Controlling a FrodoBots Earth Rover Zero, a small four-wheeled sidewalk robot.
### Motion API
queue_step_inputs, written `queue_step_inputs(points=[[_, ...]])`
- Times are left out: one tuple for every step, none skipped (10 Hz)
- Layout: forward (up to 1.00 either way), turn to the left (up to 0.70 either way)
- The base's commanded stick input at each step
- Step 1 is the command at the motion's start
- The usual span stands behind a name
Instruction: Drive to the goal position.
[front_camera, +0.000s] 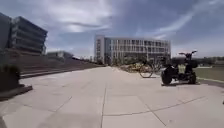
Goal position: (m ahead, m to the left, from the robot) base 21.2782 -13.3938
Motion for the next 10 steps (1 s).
queue_step_inputs(points=[[0.60,0.14],[0.60,0.15],[0.60,0.15],[0.60,0.15],[0.60,0.13],[0.60,0.06],[0.60,0.00],[0.60,0.00],[0.60,0.00],[0.60,0.00]])
